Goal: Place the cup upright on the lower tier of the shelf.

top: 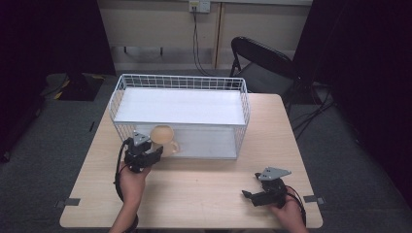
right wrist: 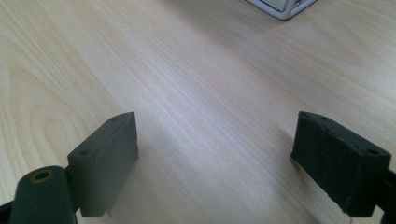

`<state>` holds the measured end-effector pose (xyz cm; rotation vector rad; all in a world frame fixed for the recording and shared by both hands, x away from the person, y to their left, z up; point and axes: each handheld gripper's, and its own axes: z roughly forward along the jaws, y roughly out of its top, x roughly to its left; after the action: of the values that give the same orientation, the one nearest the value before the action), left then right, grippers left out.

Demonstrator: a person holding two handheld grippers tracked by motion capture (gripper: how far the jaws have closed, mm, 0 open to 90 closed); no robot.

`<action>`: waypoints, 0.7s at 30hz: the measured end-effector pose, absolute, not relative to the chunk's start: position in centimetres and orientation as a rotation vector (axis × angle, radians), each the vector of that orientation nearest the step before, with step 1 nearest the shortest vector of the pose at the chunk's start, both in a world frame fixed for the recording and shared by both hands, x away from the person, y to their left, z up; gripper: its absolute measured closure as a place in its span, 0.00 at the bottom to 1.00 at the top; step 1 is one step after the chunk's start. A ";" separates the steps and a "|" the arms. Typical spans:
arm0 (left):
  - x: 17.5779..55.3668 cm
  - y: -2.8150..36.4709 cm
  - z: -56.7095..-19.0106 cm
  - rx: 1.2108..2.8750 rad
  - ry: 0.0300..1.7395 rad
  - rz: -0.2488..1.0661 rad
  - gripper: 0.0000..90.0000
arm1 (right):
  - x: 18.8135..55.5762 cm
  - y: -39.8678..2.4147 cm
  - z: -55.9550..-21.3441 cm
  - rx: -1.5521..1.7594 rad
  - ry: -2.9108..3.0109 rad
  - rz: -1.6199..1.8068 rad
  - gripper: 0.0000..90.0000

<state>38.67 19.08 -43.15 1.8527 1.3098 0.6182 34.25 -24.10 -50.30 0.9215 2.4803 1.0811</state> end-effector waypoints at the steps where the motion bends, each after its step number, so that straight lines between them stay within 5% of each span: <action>1: 38.7 19.1 -43.1 1.856 1.309 0.620 0.59 | 34.2 -24.1 -50.3 0.921 2.481 1.081 0.15; 21: 39.3 18.5 -43.2 1.854 1.334 0.654 0.78 | 34.2 -24.1 -50.3 0.921 2.481 1.081 0.15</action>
<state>39.34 18.46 -43.22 1.8541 1.3338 0.6535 34.25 -24.10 -50.30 0.9213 2.4807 1.0808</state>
